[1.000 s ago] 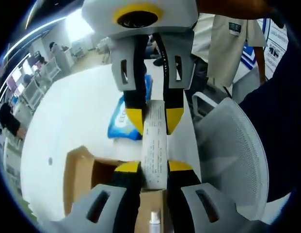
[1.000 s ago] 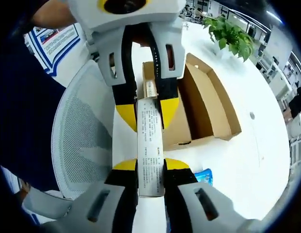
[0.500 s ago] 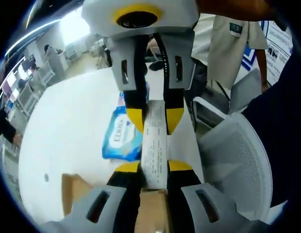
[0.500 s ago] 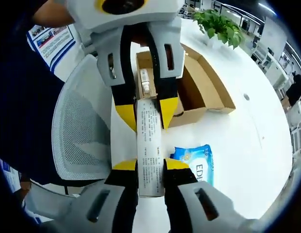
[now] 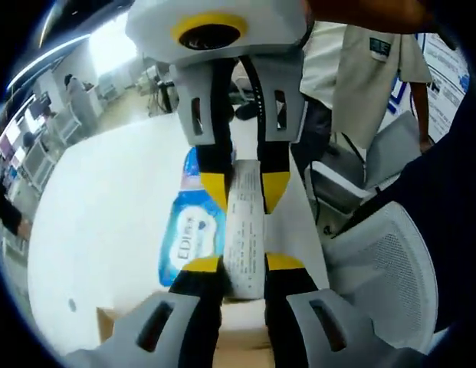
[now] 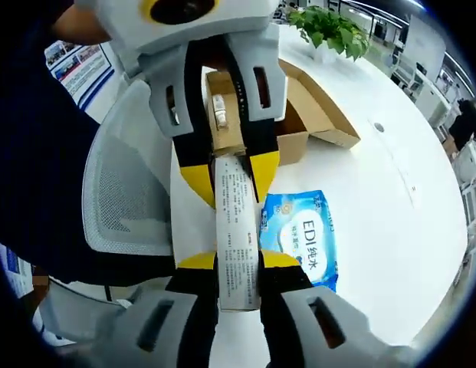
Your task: Operate the shoe box by opening the lid, removing the specified soft item, and placing it in the target area until the item is outside and the box remains undamaged.
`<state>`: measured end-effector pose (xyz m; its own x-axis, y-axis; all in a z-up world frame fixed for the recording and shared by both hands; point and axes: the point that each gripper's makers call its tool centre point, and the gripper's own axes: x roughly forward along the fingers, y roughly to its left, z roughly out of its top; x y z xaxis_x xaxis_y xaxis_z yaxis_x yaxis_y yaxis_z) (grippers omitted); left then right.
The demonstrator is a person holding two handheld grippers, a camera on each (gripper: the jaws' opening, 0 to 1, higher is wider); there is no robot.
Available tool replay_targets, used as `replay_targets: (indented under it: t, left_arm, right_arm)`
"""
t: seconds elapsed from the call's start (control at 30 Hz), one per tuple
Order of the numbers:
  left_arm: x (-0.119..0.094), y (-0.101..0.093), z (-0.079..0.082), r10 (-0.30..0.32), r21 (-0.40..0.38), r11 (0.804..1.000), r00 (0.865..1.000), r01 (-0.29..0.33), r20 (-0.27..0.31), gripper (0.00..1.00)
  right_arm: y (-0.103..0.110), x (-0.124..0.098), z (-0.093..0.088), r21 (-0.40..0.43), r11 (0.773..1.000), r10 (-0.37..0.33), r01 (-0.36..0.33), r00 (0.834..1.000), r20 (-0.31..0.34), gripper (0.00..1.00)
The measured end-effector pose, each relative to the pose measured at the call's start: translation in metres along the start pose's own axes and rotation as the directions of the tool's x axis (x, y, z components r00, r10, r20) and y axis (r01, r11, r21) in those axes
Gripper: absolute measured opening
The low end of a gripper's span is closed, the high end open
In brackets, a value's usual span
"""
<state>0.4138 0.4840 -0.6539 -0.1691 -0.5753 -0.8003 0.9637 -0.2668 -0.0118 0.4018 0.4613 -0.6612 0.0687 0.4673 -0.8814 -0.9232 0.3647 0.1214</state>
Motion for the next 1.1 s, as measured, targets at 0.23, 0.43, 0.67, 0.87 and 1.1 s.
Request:
replay_targets:
  t: [0.23,0.43,0.67,0.87,1.1]
  left_arm:
    - [0.017,0.006,0.013,-0.011,0.007,1.000,1.000,0.011,-0.003,0.17]
    - [0.033,0.010,0.027,-0.020,0.017,1.000,1.000,0.020,-0.006,0.17]
    - [0.051,0.018,0.047,-0.026,0.020,0.999,1.000,0.026,-0.003,0.17]
    - [0.068,0.022,0.061,-0.028,-0.002,1.000,1.000,0.028,-0.003,0.17]
    - [0.084,0.024,0.071,-0.029,-0.018,0.999,1.000,0.029,-0.004,0.17]
  right_arm:
    - [-0.008,-0.004,-0.020,0.014,1.000,0.004,-0.004,1.000,0.004,0.17]
    - [-0.016,-0.010,-0.041,0.026,1.000,0.004,-0.005,1.000,0.003,0.17]
    - [-0.026,-0.021,-0.064,0.034,0.999,0.006,-0.006,1.000,-0.005,0.17]
    - [-0.033,-0.027,-0.085,0.030,0.999,0.020,-0.020,1.000,-0.008,0.17]
    - [-0.038,-0.031,-0.104,0.016,0.999,0.034,-0.034,0.999,-0.027,0.17]
